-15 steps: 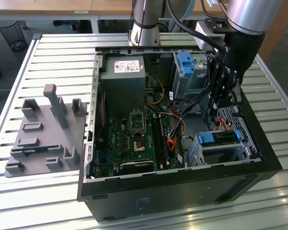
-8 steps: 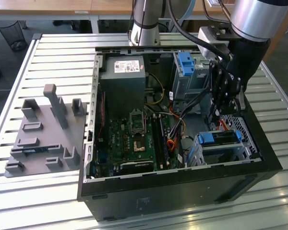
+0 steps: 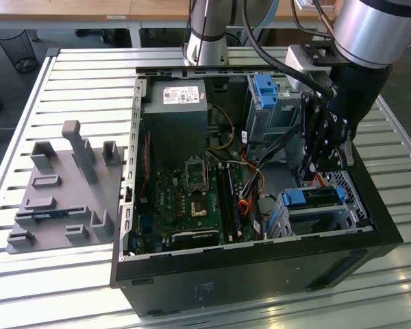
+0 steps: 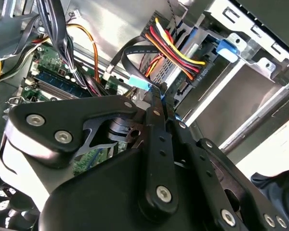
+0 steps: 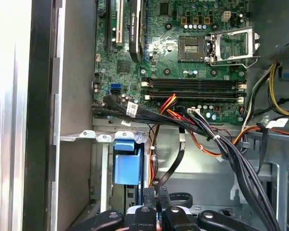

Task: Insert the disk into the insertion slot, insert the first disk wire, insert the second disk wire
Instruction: 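Insert the second disk wire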

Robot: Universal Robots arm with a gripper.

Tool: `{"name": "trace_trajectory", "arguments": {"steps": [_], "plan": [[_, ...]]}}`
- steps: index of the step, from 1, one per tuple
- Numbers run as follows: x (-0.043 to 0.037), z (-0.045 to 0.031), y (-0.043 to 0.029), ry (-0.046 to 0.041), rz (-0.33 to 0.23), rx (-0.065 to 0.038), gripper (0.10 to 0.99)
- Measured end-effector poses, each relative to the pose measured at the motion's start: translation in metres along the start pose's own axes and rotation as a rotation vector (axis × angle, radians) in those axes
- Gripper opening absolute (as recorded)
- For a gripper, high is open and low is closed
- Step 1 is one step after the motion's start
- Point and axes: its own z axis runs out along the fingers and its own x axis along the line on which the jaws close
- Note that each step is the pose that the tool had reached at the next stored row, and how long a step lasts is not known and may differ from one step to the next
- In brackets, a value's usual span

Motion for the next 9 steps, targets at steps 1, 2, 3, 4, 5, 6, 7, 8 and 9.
{"name": "trace_trajectory", "arguments": {"steps": [1, 2, 3, 4, 5, 6, 7, 8, 9], "plan": [[0.0012, 0.0001, 0.0, -0.0077, 0.0, 0.0, 0.149], [0.0025, 0.0001, 0.0, -0.0195, 0.0, 0.0, 0.149], [0.0038, 0.0003, 0.0, -0.0377, 0.0, 0.0, 0.149], [0.0048, 0.0003, 0.0001, -0.0555, -0.001, 0.0, 0.149], [0.006, 0.0003, 0.0001, -0.0723, -0.001, 0.001, 0.149], [0.0069, 0.0004, 0.0001, -0.0822, -0.001, 0.001, 0.149], [0.0076, 0.0004, 0.0001, -0.0836, -0.001, 0.001, 0.149], [0.0081, 0.0004, 0.0001, -0.0838, -0.001, 0.001, 0.149], [0.0086, 0.0004, 0.0001, -0.0839, -0.001, 0.001, 0.149]]}}
